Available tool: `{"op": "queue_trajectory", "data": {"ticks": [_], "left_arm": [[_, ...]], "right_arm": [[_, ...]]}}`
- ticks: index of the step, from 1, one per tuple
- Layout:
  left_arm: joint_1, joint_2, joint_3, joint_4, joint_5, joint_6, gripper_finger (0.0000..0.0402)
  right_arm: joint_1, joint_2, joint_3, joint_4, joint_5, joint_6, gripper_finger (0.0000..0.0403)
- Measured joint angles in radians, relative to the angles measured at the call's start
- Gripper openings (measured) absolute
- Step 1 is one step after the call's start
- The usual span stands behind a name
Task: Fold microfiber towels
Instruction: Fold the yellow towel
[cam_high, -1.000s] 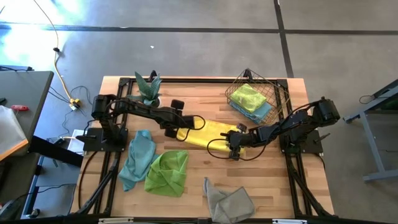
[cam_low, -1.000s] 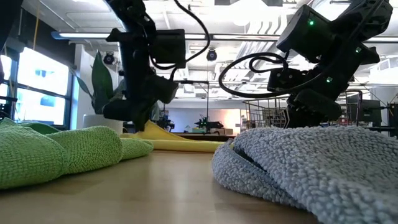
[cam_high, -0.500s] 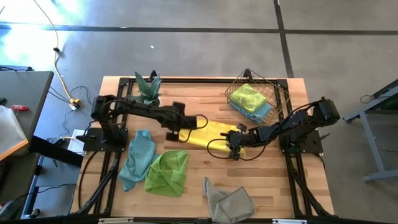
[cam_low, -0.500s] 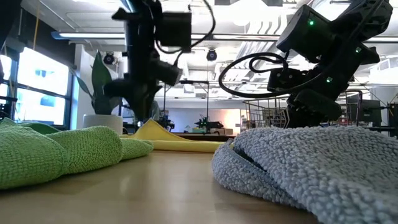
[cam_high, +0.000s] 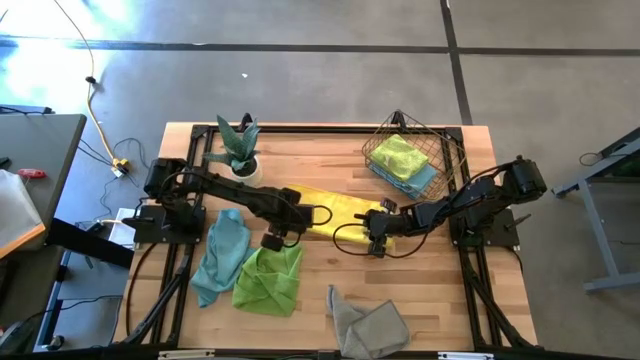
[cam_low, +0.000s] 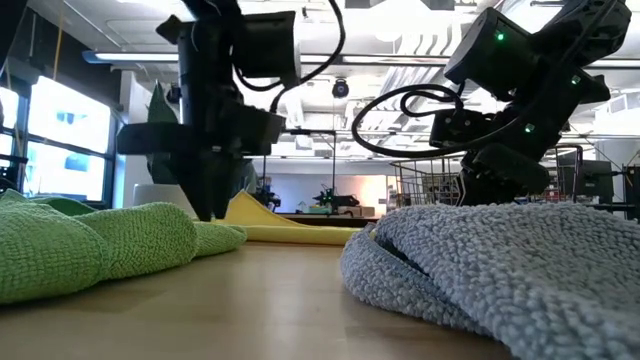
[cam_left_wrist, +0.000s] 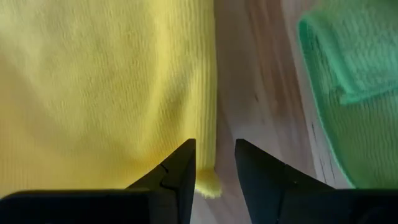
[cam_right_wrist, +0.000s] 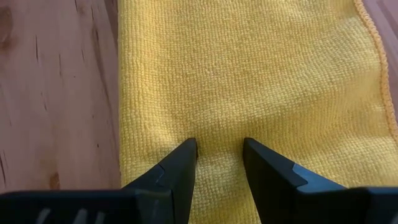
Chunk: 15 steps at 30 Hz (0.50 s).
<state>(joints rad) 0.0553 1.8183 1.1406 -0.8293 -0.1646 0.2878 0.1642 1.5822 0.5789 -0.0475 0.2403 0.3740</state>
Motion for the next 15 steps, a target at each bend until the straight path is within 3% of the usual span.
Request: {"op": "queue_trajectory", "data": {"ticks": [6, 15], "left_arm": [[0.026, 0.0, -0.028, -0.005, -0.004, 0.004, 0.0103], [0.052, 0.0, -0.068, -0.157, -0.073, -0.051, 0.0103]], "right_arm": [[0.0, 0.0, 0.0, 0.0, 0.0, 0.01, 0.0129], [0.0, 0.0, 0.0, 0.0, 0.0, 0.01, 0.0129]]}}
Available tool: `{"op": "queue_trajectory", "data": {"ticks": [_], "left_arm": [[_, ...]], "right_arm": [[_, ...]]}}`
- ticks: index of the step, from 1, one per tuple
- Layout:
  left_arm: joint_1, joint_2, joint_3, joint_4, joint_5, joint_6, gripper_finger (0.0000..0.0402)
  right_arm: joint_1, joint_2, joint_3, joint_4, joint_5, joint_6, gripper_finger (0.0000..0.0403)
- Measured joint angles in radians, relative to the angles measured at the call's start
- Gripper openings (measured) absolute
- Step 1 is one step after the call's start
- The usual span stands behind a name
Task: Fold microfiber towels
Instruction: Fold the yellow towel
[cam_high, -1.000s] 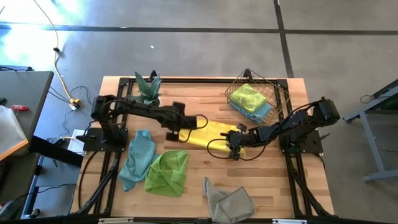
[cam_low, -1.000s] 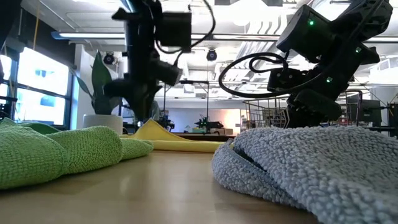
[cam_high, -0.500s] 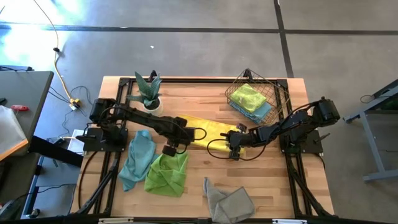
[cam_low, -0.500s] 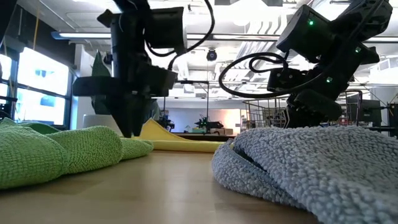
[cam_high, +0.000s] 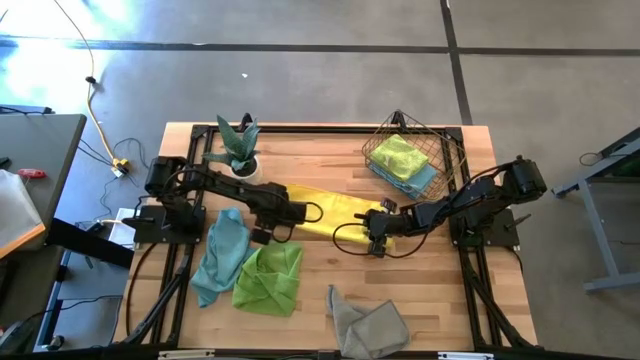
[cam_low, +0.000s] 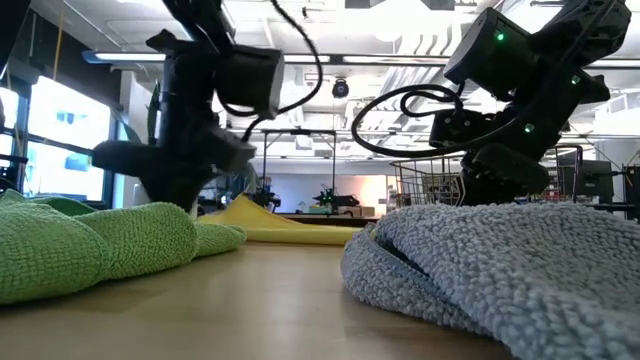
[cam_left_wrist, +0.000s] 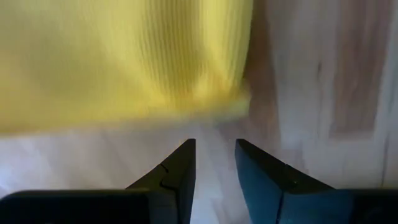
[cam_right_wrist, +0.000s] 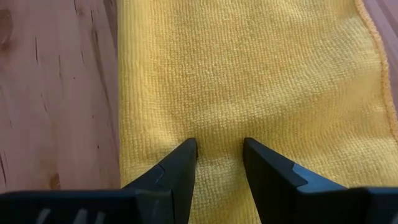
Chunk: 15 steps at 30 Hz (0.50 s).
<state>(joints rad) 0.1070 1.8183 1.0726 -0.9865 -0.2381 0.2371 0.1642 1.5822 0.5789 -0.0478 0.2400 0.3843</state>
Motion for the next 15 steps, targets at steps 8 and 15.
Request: {"op": "queue_trajectory", "data": {"ticks": [8, 15], "left_arm": [[-0.023, -0.044, 0.0, -0.068, -0.006, -0.026, 0.0103], [-0.083, -0.095, 0.0, 0.1, 0.07, -0.032, 0.0103]], "right_arm": [[0.0, 0.0, 0.0, -0.004, 0.0, 0.0, 0.0129], [0.0, 0.0, 0.0, -0.005, 0.0, 0.0, 0.0129]]}}
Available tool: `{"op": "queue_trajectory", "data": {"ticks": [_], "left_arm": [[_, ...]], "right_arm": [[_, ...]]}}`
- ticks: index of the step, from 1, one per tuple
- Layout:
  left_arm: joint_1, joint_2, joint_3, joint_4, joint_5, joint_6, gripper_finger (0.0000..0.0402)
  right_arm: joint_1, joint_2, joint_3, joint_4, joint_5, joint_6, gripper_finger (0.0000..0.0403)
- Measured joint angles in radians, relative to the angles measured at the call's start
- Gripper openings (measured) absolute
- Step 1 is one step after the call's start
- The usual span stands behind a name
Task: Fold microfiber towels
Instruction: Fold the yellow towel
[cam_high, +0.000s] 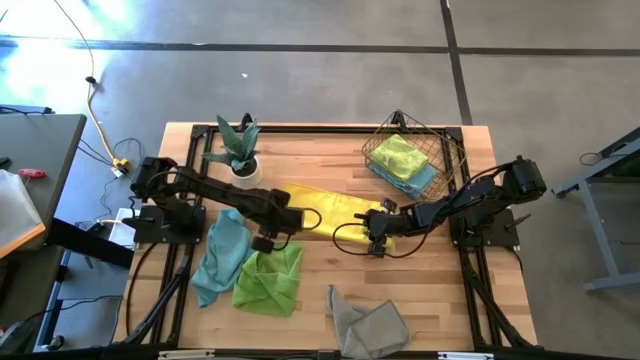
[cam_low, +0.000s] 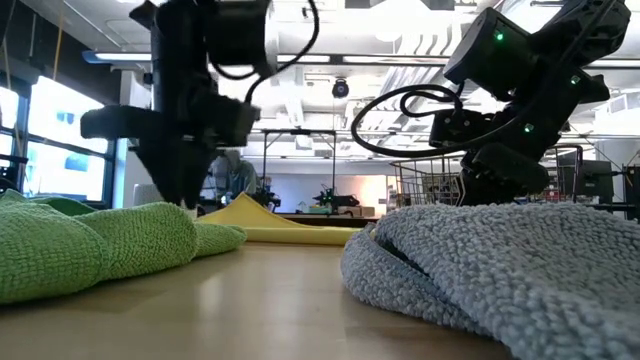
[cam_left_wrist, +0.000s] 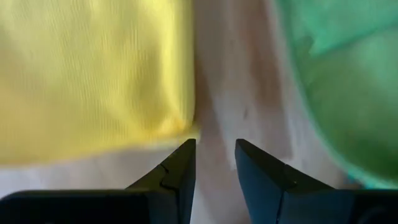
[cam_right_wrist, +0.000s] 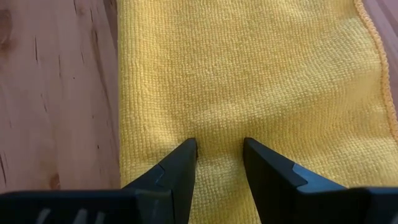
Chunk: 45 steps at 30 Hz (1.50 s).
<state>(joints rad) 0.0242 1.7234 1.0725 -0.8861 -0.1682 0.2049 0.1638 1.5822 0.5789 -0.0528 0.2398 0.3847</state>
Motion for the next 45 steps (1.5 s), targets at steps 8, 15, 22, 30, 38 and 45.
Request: {"op": "queue_trajectory", "data": {"ticks": [8, 15, 22, 30, 38, 45], "left_arm": [[0.006, 0.015, 0.0, 0.097, -0.036, 0.019, 0.0103], [0.052, 0.021, 0.0, 0.152, -0.035, -0.011, 0.0103], [0.053, 0.021, -0.014, 0.134, -0.019, -0.011, 0.0103], [0.054, 0.021, -0.096, 0.121, -0.133, -0.028, 0.0103], [0.056, 0.018, -0.127, -0.011, -0.233, -0.07, 0.0103], [0.005, 0.001, -0.071, 0.037, -0.166, -0.097, 0.0103]], "right_arm": [[0.0, 0.0, 0.0, -0.002, 0.0, 0.0, 0.0129], [0.0, 0.0, 0.0, -0.002, 0.0, 0.0, 0.0129], [0.0, 0.0, 0.0, -0.003, 0.0, -0.007, 0.0129], [0.0, 0.0, 0.0, -0.004, 0.0, -0.011, 0.0129], [0.0, 0.0, 0.0, -0.004, 0.0, -0.006, 0.0129], [0.0, 0.0, 0.0, -0.003, 0.0, -0.007, 0.0129]]}}
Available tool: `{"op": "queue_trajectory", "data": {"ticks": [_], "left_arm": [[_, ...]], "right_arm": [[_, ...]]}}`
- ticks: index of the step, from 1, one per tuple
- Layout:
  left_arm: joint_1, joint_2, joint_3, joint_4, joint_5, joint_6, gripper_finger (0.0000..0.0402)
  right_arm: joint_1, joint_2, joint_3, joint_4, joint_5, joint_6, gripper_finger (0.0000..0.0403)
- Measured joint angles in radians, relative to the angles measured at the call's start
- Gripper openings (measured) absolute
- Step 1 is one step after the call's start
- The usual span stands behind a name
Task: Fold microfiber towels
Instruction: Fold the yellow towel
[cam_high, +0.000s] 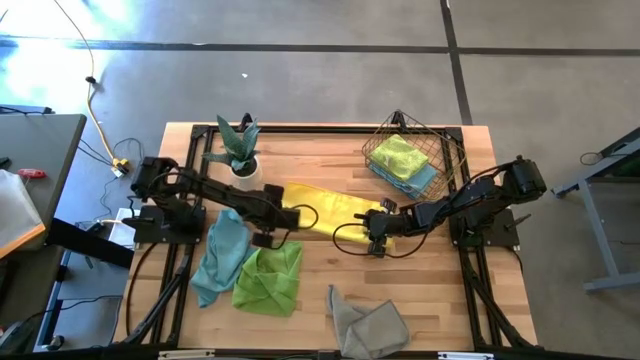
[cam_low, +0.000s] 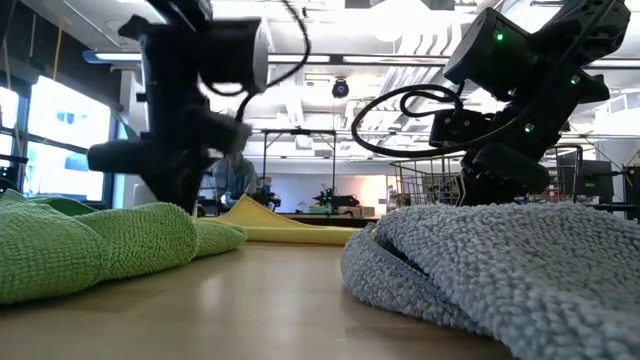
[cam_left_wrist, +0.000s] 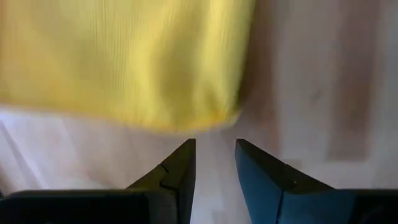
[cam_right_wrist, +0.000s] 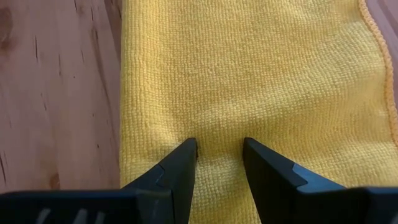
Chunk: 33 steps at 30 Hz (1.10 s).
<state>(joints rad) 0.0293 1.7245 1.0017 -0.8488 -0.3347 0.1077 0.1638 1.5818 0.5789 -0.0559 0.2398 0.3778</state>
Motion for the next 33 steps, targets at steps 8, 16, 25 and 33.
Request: {"op": "queue_trajectory", "data": {"ticks": [8, 16, 25, 33], "left_arm": [[-0.032, 0.02, 0.005, 0.141, 0.005, 0.036, 0.0103], [-0.016, 0.05, -0.029, 0.155, -0.03, 0.034, 0.0103], [0.02, 0.047, -0.084, 0.157, -0.149, 0.026, 0.0085], [0.05, 0.046, -0.088, 0.097, -0.158, 0.017, 0.0007]], "right_arm": [[0.0, 0.0, 0.0, 0.0, 0.0, 0.007, 0.0129], [0.0, 0.0, 0.0, -0.001, 0.0, 0.005, 0.0129], [0.0, 0.0, 0.0, -0.002, 0.0, 0.007, 0.0129], [0.0, 0.0, 0.0, -0.003, 0.0, 0.007, 0.0129]]}}
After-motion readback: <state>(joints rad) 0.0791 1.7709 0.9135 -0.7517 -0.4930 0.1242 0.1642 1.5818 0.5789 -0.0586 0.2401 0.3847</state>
